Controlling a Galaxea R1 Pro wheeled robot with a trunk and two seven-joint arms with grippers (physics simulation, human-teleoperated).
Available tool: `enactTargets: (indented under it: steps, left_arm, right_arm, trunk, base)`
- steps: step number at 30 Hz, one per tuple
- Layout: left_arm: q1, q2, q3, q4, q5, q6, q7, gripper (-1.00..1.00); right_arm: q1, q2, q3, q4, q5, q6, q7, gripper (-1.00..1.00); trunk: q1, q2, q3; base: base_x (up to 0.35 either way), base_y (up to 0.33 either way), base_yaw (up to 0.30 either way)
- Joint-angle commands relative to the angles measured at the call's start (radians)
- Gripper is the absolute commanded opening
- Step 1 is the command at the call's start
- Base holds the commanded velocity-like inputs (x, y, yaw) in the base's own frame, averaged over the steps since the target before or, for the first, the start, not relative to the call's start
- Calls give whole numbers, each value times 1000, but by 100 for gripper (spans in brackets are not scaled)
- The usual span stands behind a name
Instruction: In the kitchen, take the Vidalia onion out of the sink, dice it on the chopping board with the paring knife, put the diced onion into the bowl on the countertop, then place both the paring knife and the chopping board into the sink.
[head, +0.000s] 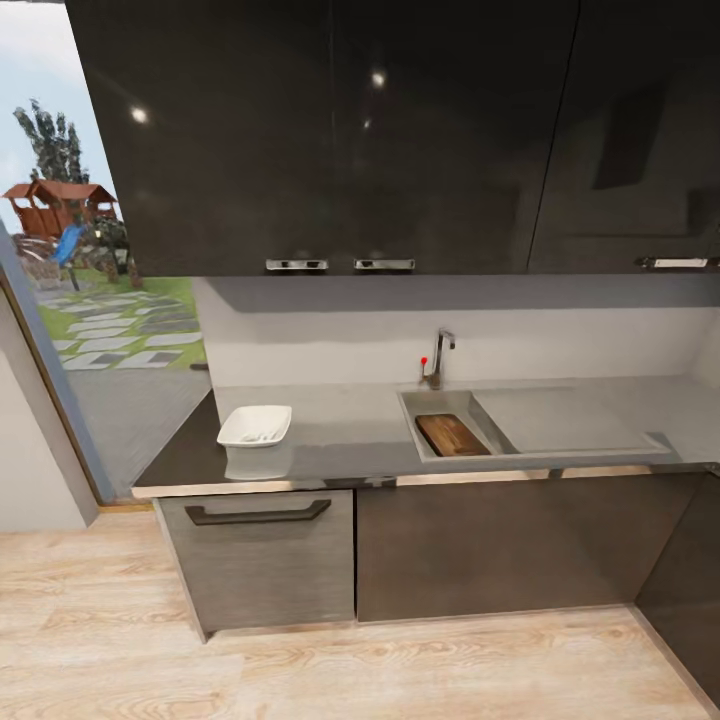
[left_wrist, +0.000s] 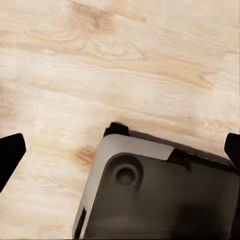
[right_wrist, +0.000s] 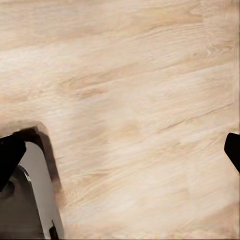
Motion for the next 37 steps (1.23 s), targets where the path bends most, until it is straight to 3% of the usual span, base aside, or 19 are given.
enactTargets:
  steps: [1, 5, 9, 13, 18, 23, 24, 37]
  left_arm:
    - [19, 0, 5, 4, 2, 5, 41, 100]
    - [85, 1, 4, 10, 3, 32, 151, 100]
    - [119, -5, 4, 12, 2, 83, 196, 100]
    - [156, -5, 4, 12, 2, 138, 263, 100]
    - [221, -13, 2, 12, 1, 147, 278, 100]
    - [233, -44, 3, 10, 0, 133, 282, 100]
    - [234, -57, 3, 9, 0, 95, 283, 100]
    - [234, -70, 5, -1, -1, 45, 284, 100]
  right_arm:
    - [21, 1, 9, 4, -9, -6, -14, 100]
    - [94, 2, 9, 7, -9, -4, -40, 100]
    - [145, 2, 9, 7, -9, 3, -52, 100]
    - [196, 7, 9, 7, -10, 38, -131, 100]
    - [244, 19, 9, 7, -10, 62, -158, 100]
    - [256, 26, 6, 4, -12, 56, -162, 100]
    - [257, 29, 7, 2, -12, 47, -163, 100]
    - [257, 45, 2, -9, -13, -2, -162, 100]
  trunk:
    - [1, -2, -2]
    - [1, -2, -2]
    - [1, -2, -2]
    - [1, -2, -2]
    - [1, -2, -2]
    - [1, -2, -2]
    - [1, -2, -2]
    - [1, -2, -2]
  base:
    - [0, 0, 0]
    - [0, 0, 0]
    - [0, 0, 0]
    - [0, 0, 0]
    - [0, 0, 0]
    - [0, 0, 0]
    - [0, 0, 0]
    - [0, 0, 0]
